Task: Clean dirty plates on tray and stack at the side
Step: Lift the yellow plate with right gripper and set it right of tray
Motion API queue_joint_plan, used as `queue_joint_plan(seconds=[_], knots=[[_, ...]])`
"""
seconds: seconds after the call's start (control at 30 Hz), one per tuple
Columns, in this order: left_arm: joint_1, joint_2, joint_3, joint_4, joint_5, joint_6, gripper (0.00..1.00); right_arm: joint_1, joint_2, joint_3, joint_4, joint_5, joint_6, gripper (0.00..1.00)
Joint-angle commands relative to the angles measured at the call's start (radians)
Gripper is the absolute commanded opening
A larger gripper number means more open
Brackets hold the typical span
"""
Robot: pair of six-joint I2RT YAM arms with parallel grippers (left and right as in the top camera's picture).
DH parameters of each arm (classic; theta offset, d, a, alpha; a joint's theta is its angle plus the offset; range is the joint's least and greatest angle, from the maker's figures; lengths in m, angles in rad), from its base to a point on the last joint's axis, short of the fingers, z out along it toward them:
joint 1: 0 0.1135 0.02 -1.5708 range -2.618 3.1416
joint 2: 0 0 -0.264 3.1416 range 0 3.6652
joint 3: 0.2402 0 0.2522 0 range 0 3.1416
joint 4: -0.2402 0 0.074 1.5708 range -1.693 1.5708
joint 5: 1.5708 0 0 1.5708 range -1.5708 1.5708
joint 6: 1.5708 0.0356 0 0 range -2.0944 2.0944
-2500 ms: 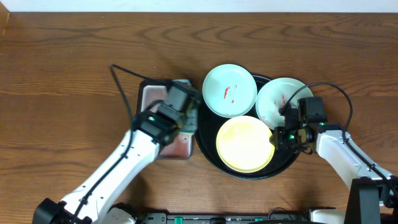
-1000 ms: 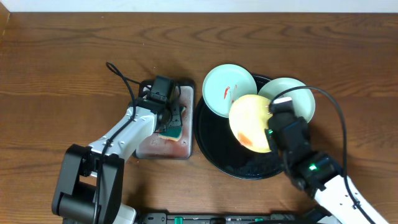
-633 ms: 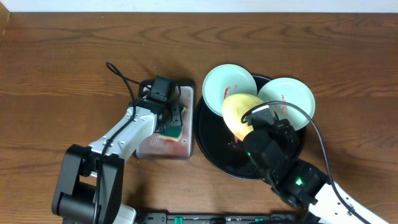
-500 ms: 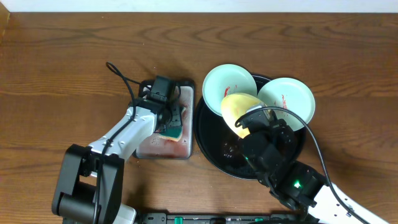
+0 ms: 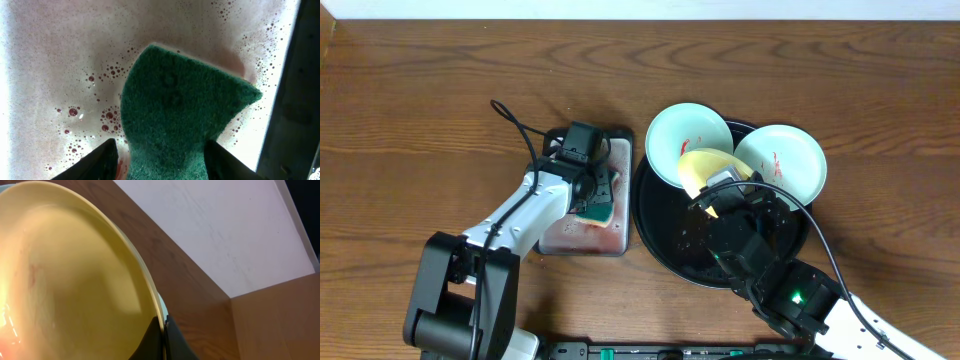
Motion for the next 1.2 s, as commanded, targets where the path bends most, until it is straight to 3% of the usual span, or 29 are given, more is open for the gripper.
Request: queue_joint_plan(seconds=[0.0, 0.17, 0.3, 0.47, 0.57, 0.8, 0.9, 1.17], knots=[[0.006, 0.004, -0.007, -0.006, -0.001, 0.010, 0.56, 0.009, -0.008, 0.027, 0.006, 0.029, -0.006, 0.01], [0.006, 0.004, -0.007, -0.006, -0.001, 0.010, 0.57, -0.078, -0.006, 0.027, 0.005, 0.018, 0.217, 0.01], [0.006, 0.004, -0.007, -0.006, -0.001, 0.010, 0.57, -0.227, -0.006, 0.027, -0.022, -0.152, 0.428, 0.01], [0.006, 0.004, -0.007, -0.006, -0.001, 0.010, 0.56, -0.509, -0.006, 0.027, -0.074, -0.463, 0.633, 0.01], [0.006, 0.004, -0.007, -0.006, -0.001, 0.010, 0.56, -0.768, -0.006, 0.027, -0.129, -0.675, 0.756, 0.01], [0.006, 0.004, -0.007, -0.006, -0.001, 0.010, 0.56, -1.239, 0.002, 0.026, -0.175, -0.969, 0.895, 0.01], [0.006, 0.004, -0.007, -0.006, -0.001, 0.010, 0.56, -1.390, 0.034, 0.025, -0.178, -1.006, 0.921, 0.01], [0.006, 0.004, -0.007, -0.006, -0.001, 0.010, 0.56, -1.619, 0.232, 0.025, -0.151, -0.997, 0.953, 0.01]])
